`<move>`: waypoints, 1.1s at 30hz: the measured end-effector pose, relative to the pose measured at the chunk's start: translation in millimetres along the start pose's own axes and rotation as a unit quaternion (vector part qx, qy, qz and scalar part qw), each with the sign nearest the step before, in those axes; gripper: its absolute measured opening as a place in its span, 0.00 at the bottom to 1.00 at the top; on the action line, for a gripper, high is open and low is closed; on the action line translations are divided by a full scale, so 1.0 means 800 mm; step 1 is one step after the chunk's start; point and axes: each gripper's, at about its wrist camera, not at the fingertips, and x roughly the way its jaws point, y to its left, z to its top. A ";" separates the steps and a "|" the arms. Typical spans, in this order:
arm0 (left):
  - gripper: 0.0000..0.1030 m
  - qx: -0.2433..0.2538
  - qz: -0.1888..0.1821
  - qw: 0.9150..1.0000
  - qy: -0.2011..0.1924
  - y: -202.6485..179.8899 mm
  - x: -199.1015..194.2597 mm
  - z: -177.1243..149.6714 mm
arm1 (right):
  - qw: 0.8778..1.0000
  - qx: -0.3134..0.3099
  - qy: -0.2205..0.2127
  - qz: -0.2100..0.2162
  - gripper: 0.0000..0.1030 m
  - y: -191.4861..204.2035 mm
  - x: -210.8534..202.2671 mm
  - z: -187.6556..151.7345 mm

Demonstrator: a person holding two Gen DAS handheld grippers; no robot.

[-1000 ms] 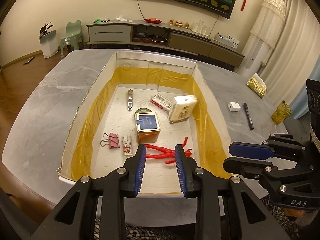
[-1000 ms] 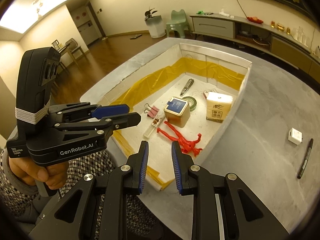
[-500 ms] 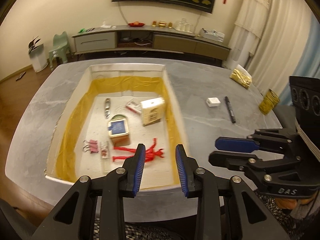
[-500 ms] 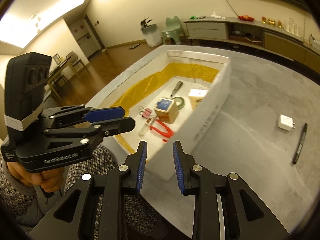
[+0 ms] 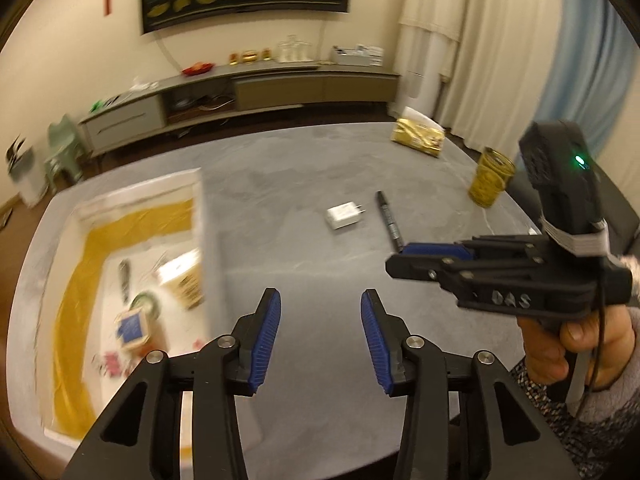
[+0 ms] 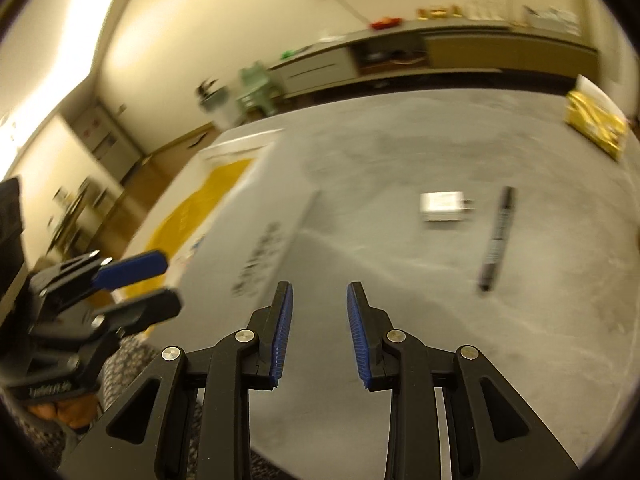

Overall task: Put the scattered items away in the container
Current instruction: 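Reach the left tool to the white charger while the right tool reaches the black marker, then grasp the white charger with the left tool while the right tool grasps the black marker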

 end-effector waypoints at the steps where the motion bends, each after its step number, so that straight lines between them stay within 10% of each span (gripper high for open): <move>1: 0.44 0.007 -0.005 1.000 0.000 -0.008 0.008 0.005 | 1.000 0.011 -0.003 -0.010 0.30 -0.015 -0.001 0.003; 12: 0.53 0.018 -0.046 0.999 0.021 -0.042 0.131 0.068 | 0.992 0.072 0.029 -0.099 0.36 -0.128 0.043 0.028; 33: 0.54 0.023 -0.022 0.995 0.092 -0.025 0.339 0.091 | 0.980 0.006 0.094 -0.174 0.40 -0.187 0.116 0.059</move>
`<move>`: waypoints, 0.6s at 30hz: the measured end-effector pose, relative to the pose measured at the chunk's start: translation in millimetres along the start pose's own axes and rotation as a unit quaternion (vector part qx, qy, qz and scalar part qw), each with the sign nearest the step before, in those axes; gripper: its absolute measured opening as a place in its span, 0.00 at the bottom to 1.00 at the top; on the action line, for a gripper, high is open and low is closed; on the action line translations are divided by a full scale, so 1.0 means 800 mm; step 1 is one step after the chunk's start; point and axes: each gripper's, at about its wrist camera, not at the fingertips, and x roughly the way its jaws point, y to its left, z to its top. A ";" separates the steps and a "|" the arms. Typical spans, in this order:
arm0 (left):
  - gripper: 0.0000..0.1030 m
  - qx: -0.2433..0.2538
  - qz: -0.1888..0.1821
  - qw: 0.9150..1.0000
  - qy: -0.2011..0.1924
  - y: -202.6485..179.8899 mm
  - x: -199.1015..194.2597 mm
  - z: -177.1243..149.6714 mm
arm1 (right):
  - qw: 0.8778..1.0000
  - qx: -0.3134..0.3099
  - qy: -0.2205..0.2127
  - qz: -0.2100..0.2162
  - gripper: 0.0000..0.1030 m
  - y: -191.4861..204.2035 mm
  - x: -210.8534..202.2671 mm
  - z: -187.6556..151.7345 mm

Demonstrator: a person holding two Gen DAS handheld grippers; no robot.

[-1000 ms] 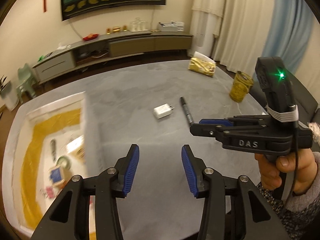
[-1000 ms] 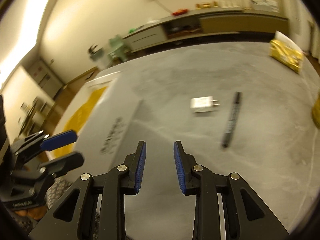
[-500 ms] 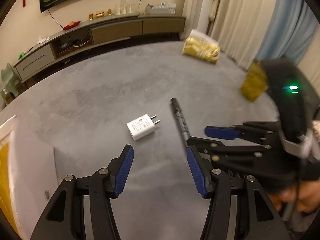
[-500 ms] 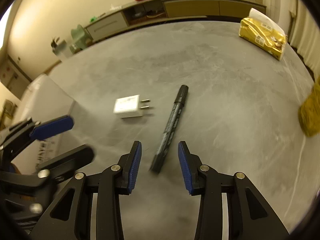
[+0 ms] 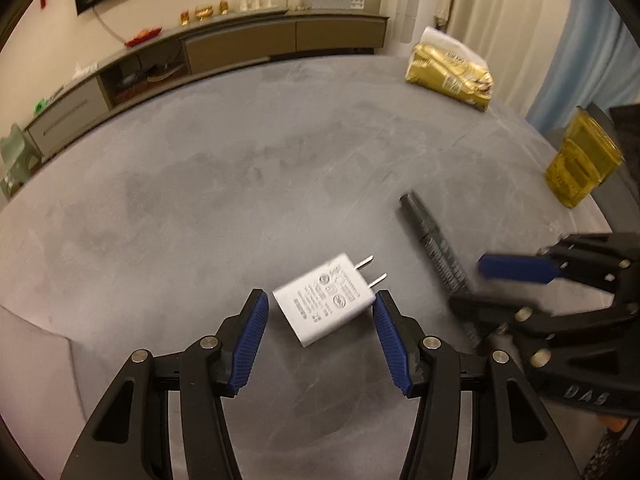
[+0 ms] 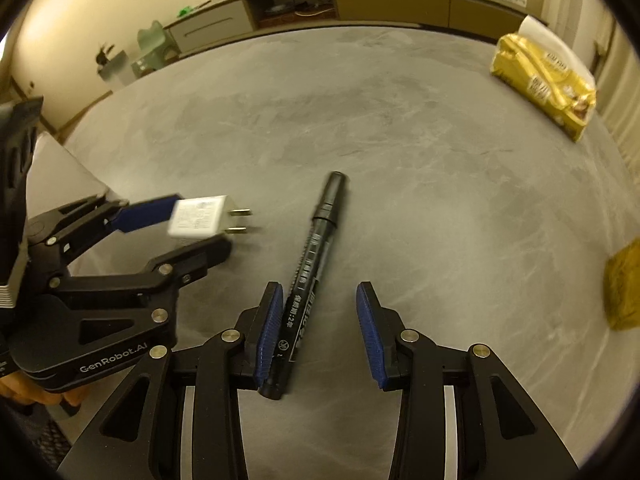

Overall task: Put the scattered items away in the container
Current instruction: 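Grasp the white charger with the left tool while the right tool grasps the black marker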

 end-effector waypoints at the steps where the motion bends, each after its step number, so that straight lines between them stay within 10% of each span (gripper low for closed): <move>1: 0.54 0.004 -0.001 1.000 -0.008 -0.004 -0.002 -0.002 | 1.000 0.004 0.000 -0.005 0.40 -0.005 0.000 0.000; 12: 0.55 0.046 0.019 0.998 -0.049 -0.027 -0.004 -0.002 | 1.000 0.012 -0.002 -0.002 0.40 -0.021 -0.006 -0.003; 18: 0.55 -0.015 0.006 0.998 -0.053 -0.012 0.000 -0.007 | 1.000 0.020 0.000 0.005 0.25 -0.025 -0.008 -0.005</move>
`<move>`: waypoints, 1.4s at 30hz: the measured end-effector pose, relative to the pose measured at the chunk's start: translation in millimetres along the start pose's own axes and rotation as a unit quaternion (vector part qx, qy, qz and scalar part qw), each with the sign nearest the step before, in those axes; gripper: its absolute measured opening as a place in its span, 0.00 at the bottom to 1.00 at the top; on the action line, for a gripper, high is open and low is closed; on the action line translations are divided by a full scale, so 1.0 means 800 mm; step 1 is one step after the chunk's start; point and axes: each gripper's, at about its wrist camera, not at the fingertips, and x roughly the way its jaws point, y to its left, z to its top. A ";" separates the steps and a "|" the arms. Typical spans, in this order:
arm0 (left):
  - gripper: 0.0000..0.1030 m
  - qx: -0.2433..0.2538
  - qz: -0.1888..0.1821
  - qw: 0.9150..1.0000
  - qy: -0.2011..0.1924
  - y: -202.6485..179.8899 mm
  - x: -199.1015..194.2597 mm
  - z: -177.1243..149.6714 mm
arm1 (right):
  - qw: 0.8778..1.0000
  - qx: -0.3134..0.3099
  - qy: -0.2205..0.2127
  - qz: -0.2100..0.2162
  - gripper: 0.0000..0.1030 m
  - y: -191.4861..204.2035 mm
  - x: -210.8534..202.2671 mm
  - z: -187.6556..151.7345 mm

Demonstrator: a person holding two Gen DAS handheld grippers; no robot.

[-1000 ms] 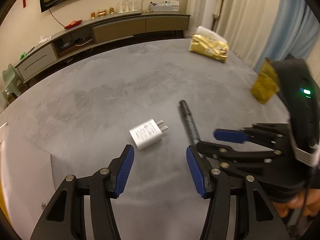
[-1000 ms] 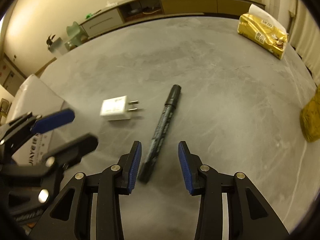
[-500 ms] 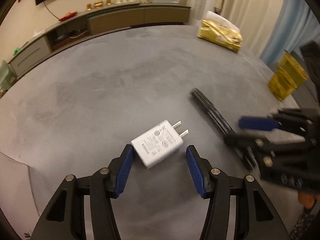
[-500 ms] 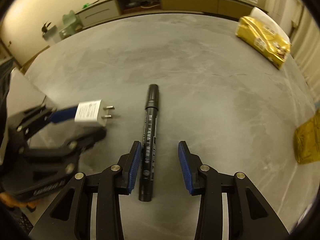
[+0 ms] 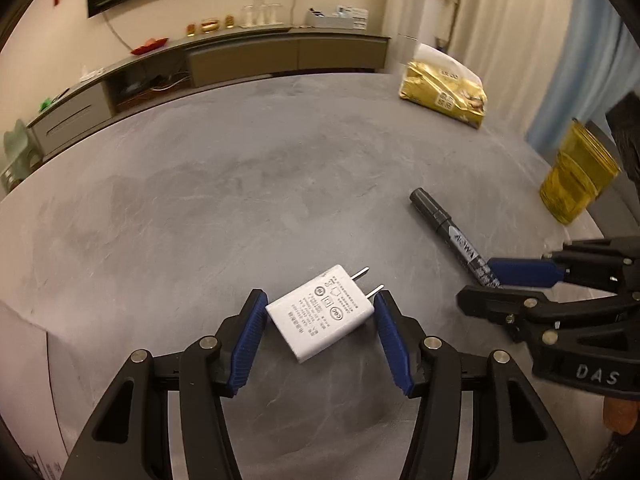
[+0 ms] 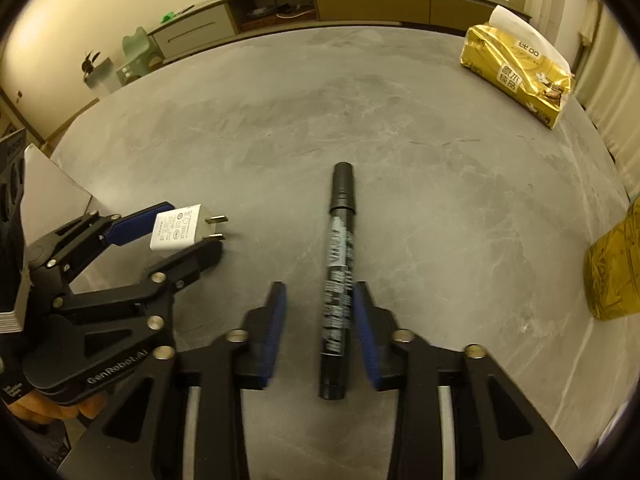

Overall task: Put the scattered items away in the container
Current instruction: 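Grasp the white charger with the left tool while the right tool grasps the black marker, then carry the white charger and black marker with both tools over the white box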

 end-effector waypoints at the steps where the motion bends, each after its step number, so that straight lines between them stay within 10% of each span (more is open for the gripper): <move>1: 0.55 -0.001 0.005 1.000 -0.001 -0.002 0.000 0.000 | 1.000 0.001 0.002 0.004 0.24 0.001 0.000 0.000; 42: 0.51 -0.119 -0.018 0.991 -0.061 0.026 -0.107 -0.054 | 0.991 0.023 -0.009 0.132 0.14 0.042 -0.033 -0.016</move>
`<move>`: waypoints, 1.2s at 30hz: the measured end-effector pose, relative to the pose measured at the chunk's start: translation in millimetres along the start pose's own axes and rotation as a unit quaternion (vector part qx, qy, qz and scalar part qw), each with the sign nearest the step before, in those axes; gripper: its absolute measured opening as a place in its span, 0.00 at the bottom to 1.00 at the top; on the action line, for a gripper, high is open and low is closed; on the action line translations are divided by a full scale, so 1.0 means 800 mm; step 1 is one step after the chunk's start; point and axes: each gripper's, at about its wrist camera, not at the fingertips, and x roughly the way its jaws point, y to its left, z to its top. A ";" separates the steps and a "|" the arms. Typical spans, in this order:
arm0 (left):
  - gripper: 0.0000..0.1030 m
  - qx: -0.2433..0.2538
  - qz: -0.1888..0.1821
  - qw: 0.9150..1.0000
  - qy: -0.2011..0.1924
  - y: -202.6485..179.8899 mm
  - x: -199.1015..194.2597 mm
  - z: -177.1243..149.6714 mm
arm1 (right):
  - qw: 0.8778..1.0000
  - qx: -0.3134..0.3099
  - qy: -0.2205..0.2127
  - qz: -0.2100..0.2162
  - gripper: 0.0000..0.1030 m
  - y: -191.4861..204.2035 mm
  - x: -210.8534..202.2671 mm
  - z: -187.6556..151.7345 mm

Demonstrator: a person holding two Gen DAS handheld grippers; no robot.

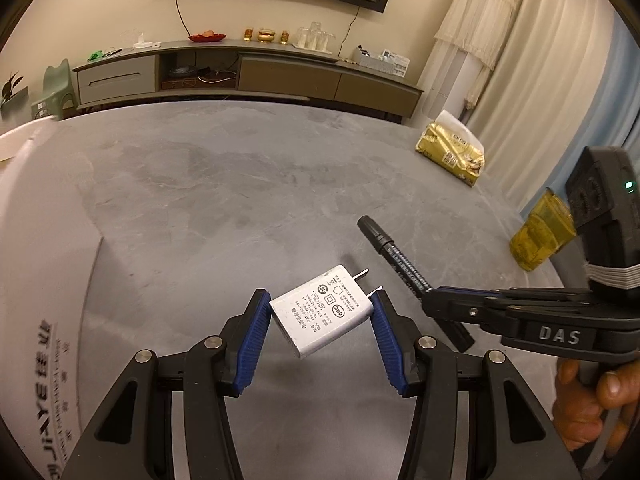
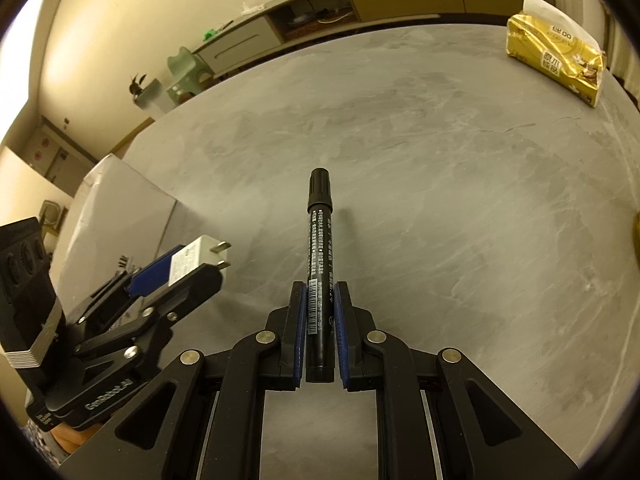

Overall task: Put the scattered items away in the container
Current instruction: 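Carry the white charger and black marker with both tools over the white box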

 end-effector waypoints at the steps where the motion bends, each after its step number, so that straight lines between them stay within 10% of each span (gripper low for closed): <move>1: 0.51 0.000 0.000 1.000 -0.002 0.001 -0.006 0.000 | 1.000 -0.002 -0.001 0.002 0.14 0.003 -0.001 -0.001; 36: 0.51 0.017 -0.007 0.998 -0.065 -0.009 -0.206 -0.036 | 0.991 -0.068 -0.062 0.096 0.14 0.124 -0.090 -0.083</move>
